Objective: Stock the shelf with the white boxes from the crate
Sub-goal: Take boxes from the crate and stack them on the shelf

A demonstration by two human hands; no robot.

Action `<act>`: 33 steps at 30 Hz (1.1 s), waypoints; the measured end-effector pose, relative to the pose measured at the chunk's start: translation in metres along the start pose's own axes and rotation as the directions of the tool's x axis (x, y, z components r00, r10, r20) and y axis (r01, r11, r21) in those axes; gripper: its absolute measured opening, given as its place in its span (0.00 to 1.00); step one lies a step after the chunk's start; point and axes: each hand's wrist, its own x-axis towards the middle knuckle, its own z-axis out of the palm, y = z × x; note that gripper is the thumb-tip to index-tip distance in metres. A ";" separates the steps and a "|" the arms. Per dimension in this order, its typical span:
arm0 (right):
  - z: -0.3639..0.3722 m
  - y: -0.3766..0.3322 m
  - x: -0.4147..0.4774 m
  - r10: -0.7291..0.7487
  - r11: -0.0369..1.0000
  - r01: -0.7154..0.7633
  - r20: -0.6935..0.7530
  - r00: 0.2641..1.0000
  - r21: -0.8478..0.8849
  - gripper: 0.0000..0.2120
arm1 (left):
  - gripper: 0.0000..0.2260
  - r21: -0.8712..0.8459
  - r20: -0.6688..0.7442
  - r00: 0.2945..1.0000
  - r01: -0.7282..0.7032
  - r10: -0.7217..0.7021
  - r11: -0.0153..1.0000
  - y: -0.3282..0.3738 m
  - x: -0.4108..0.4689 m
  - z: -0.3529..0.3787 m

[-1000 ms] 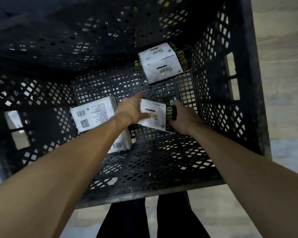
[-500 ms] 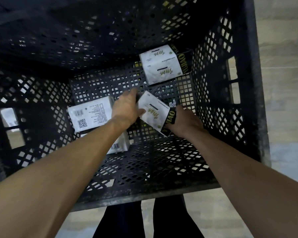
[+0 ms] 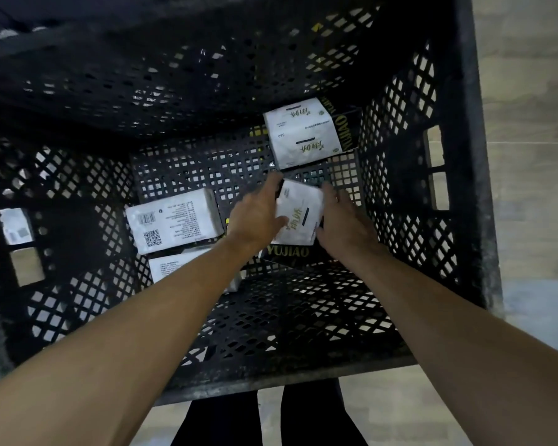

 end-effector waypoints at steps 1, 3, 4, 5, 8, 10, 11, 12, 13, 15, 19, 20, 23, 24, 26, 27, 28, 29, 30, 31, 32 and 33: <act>-0.002 0.000 0.003 -0.065 0.997 0.065 -0.009 0.998 -0.045 0.39 | 0.33 -0.013 0.024 1.000 0.003 -0.003 1.000 -0.002 -0.003 0.001; -0.005 -0.001 0.008 -0.200 0.969 0.200 0.014 0.980 -0.145 0.45 | 0.33 0.023 0.082 0.995 0.054 -0.056 0.998 -0.007 -0.011 0.003; -0.005 -0.003 0.010 -0.252 0.949 0.256 0.043 0.967 -0.186 0.47 | 0.33 0.080 0.120 0.988 0.090 -0.099 0.993 -0.010 -0.016 0.006; -0.005 -0.004 0.012 -0.282 0.932 0.293 0.080 0.956 -0.214 0.48 | 0.33 0.156 0.153 0.978 0.115 -0.139 0.981 -0.011 -0.021 0.009; -0.005 -0.010 0.019 -0.278 0.918 0.308 0.148 0.949 -0.248 0.50 | 0.35 0.260 0.176 0.970 0.121 -0.170 0.958 -0.008 -0.034 0.021; -0.006 -0.012 0.021 -0.249 0.926 0.283 0.158 0.956 -0.250 0.49 | 0.34 0.208 0.161 0.972 0.136 -0.171 0.969 -0.006 -0.036 0.028; -0.007 -0.011 0.022 -0.224 0.934 0.258 0.159 0.962 -0.247 0.47 | 0.34 0.172 0.157 0.972 0.149 -0.176 0.974 -0.006 -0.036 0.028; -0.009 -0.011 0.022 -0.196 0.942 0.229 0.151 0.969 -0.247 0.46 | 0.34 0.137 0.156 0.972 0.156 -0.177 0.978 -0.006 -0.035 0.027; -0.010 -0.009 0.022 -0.170 0.947 0.199 0.134 0.976 -0.252 0.44 | 0.34 0.110 0.156 0.973 0.153 -0.169 0.982 -0.007 -0.033 0.026; -0.012 -0.005 0.019 -0.128 0.953 0.151 0.101 0.987 -0.262 0.42 | 0.35 0.095 0.148 0.979 0.127 -0.140 0.987 -0.010 -0.031 0.021; -0.006 0.004 0.012 -0.088 0.967 0.109 0.097 0.991 -0.230 0.39 | 0.35 0.021 0.171 0.964 0.203 -0.204 0.979 -0.017 -0.030 0.019; -0.005 0.004 0.012 -0.087 0.967 0.110 0.109 0.990 -0.231 0.39 | 0.34 -0.056 0.191 0.956 0.238 -0.223 0.970 -0.017 -0.030 0.020; -0.004 0.002 0.013 -0.089 0.962 0.114 0.111 0.990 -0.247 0.38 | 0.31 -0.185 0.185 0.950 0.285 -0.252 0.940 -0.016 -0.031 0.024; -0.004 0.001 0.012 -0.084 0.963 0.106 0.100 0.991 -0.249 0.37 | 0.29 -0.202 0.153 0.956 0.279 -0.251 0.939 -0.015 -0.032 0.025; -0.007 0.001 0.007 -0.070 0.967 0.085 0.068 0.995 -0.242 0.34 | 0.25 -0.217 0.077 0.970 0.243 -0.232 0.945 -0.012 -0.034 0.023; -0.009 0.001 0.004 -0.077 0.970 0.085 0.045 0.996 -0.229 0.32 | 0.24 -0.204 0.045 0.975 0.221 -0.217 0.954 -0.011 -0.036 0.020; -0.013 0.001 -0.001 -0.093 0.973 0.096 0.025 0.995 -0.211 0.31 | 0.24 -0.177 0.018 0.980 0.200 -0.200 0.964 -0.010 -0.037 0.015; -0.018 0.000 -0.005 -0.111 0.975 0.111 0.012 0.994 -0.190 0.30 | 0.25 -0.140 -0.006 0.983 0.179 -0.181 0.974 -0.008 -0.039 0.009; -0.024 -0.003 -0.010 -0.121 0.978 0.120 0.009 0.993 -0.168 0.29 | 0.26 -0.105 -0.026 0.985 0.165 -0.169 0.981 -0.006 -0.042 0.002; -0.033 -0.006 -0.016 -0.122 0.981 0.122 0.008 0.992 -0.149 0.28 | 0.27 -0.082 -0.044 0.985 0.161 -0.165 0.984 -0.002 -0.046 -0.008; -0.042 -0.011 -0.022 -0.119 0.983 0.118 0.000 0.993 -0.138 0.28 | 0.27 -0.075 -0.061 0.985 0.160 -0.164 0.984 0.003 -0.050 -0.019; -0.052 -0.016 -0.029 -0.119 0.984 0.116 -0.015 0.993 -0.134 0.27 | 0.28 -0.076 -0.081 0.983 0.158 -0.164 0.985 0.009 -0.055 -0.031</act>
